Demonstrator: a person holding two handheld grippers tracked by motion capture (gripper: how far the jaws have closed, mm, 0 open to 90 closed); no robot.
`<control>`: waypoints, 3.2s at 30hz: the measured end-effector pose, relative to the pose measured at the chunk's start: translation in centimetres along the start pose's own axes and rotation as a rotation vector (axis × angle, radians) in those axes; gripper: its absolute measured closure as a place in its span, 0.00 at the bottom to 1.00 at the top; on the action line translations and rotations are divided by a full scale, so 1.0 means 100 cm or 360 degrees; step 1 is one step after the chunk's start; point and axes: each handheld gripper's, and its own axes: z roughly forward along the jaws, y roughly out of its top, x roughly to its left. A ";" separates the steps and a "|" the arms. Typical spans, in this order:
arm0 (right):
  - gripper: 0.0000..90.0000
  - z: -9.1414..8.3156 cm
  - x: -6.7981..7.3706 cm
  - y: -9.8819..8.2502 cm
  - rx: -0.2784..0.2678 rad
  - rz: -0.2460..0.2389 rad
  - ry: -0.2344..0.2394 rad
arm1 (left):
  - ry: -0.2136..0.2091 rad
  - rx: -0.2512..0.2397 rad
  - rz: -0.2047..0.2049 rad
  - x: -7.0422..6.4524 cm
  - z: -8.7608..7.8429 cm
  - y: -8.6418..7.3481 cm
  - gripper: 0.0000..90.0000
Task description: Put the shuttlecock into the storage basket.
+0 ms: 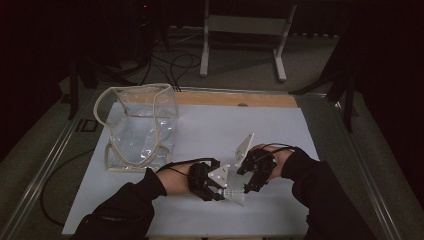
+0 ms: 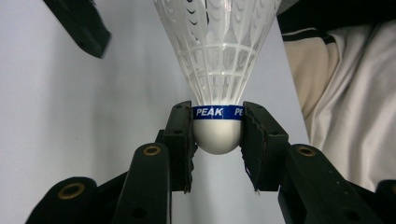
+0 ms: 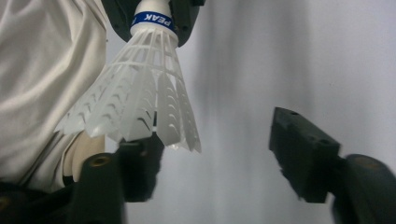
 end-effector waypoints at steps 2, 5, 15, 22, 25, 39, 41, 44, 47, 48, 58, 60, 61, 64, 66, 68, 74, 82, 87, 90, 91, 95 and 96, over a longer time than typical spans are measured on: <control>0.31 -0.001 0.000 0.000 -0.0022 0.0011 -0.0024 | -0.0006 0.0008 -0.0008 0.000 -0.001 0.000 0.74; 0.22 -0.002 0.001 -0.001 -0.0032 0.0002 -0.0009 | -0.0005 0.0003 -0.0020 0.001 -0.001 -0.002 0.74; 0.16 -0.007 0.000 -0.006 -0.0074 0.0047 0.0031 | -0.0022 0.0018 -0.0077 0.002 -0.004 -0.005 0.74; 0.13 -0.007 0.001 -0.014 -0.0070 0.0067 -0.0029 | -0.0082 0.0050 -0.0143 0.003 -0.008 -0.005 0.74; 0.13 -0.008 0.001 -0.020 -0.0109 0.0054 -0.0047 | -0.0100 0.0046 -0.0166 0.004 -0.011 -0.005 0.74; 0.11 -0.008 0.009 -0.048 -0.0335 0.0095 -0.0163 | -0.0123 0.0021 -0.0217 0.002 -0.033 -0.006 0.74; 0.11 -0.005 0.009 -0.053 -0.0376 0.0116 -0.0180 | -0.0124 0.0014 -0.0234 0.002 -0.036 -0.006 0.74; 0.11 -0.001 0.012 -0.058 -0.0412 0.0139 -0.0194 | -0.0122 0.0021 -0.0253 0.002 -0.040 -0.008 0.74; 0.11 0.005 0.015 -0.063 -0.0434 0.0147 -0.0233 | -0.0111 0.0020 -0.0266 0.002 -0.045 -0.009 0.74; 0.11 0.007 0.016 -0.065 -0.0443 0.0142 -0.0223 | -0.0117 0.0023 -0.0265 0.002 -0.046 -0.009 0.74; 0.12 0.016 0.023 -0.079 -0.0599 0.0205 -0.0298 | -0.0101 -0.0019 -0.0306 0.000 -0.067 -0.008 0.74; 0.12 0.019 0.025 -0.081 -0.0599 0.0214 -0.0307 | -0.0097 -0.0015 -0.0303 0.000 -0.071 -0.008 0.74; 0.12 0.019 0.025 -0.081 -0.0599 0.0214 -0.0307 | -0.0097 -0.0015 -0.0303 0.000 -0.071 -0.008 0.74; 0.12 0.022 0.028 -0.086 -0.0639 0.0231 -0.0322 | -0.0089 -0.0029 -0.0311 -0.001 -0.080 -0.008 0.74; 0.12 0.024 0.029 -0.088 -0.0658 0.0243 -0.0338 | -0.0079 -0.0036 -0.0311 -0.001 -0.084 -0.009 0.74; 0.12 0.025 0.030 -0.090 -0.0667 0.0245 -0.0335 | -0.0083 -0.0030 -0.0308 -0.001 -0.087 -0.009 0.74; 0.12 0.027 0.033 -0.097 -0.0703 0.0264 -0.0332 | -0.0063 -0.0028 -0.0301 -0.002 -0.099 -0.009 0.74; 0.12 0.030 0.036 -0.108 -0.0765 0.0324 -0.0353 | -0.0031 -0.0019 -0.0300 -0.002 -0.114 -0.011 0.74; 0.12 0.034 0.037 -0.113 -0.0777 0.0335 -0.0369 | -0.0013 -0.0018 -0.0313 -0.002 -0.128 -0.014 0.74; 0.13 0.036 0.039 -0.116 -0.0793 0.0355 -0.0375 | 0.0009 -0.0023 -0.0314 -0.002 -0.136 -0.016 0.74; 0.13 0.036 0.040 -0.117 -0.0798 0.0354 -0.0374 | 0.0014 -0.0043 -0.0326 -0.002 -0.139 -0.017 0.74; 0.13 0.038 0.041 -0.120 -0.0802 0.0371 -0.0373 | 0.0035 -0.0057 -0.0327 -0.002 -0.151 -0.019 0.74; 0.13 0.038 0.042 -0.121 -0.0805 0.0376 -0.0376 | 0.0050 -0.0061 -0.0330 -0.001 -0.155 -0.019 0.74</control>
